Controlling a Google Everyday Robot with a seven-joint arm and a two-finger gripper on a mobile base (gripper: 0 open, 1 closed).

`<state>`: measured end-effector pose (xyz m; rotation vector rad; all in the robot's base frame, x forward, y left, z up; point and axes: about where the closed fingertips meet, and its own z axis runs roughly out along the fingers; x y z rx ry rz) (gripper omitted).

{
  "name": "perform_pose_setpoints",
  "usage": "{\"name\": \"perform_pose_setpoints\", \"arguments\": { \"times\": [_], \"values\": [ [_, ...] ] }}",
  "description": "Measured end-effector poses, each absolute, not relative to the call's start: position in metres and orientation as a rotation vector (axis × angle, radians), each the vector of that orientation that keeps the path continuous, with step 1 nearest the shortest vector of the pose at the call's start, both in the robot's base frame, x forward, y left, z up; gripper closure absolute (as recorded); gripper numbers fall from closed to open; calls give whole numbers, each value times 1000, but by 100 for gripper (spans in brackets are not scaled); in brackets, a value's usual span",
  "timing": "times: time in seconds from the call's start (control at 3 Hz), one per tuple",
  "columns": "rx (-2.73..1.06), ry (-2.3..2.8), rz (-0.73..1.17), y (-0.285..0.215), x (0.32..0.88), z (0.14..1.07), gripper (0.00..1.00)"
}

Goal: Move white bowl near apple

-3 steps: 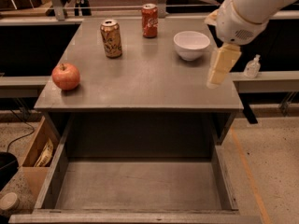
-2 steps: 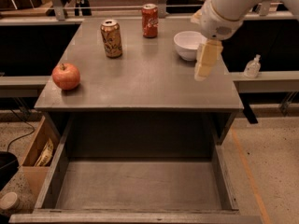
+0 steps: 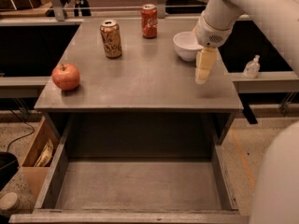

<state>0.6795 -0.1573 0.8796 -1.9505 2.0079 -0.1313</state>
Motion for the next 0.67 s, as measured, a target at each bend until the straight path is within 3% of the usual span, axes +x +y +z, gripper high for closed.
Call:
{"name": "perform_pose_setpoints", "arguments": {
  "times": [0.33, 0.67],
  "values": [
    [-1965, 2075, -122, -171, 696, 851, 0],
    [-1975, 2127, -129, -182, 707, 830, 18]
  ]
}}
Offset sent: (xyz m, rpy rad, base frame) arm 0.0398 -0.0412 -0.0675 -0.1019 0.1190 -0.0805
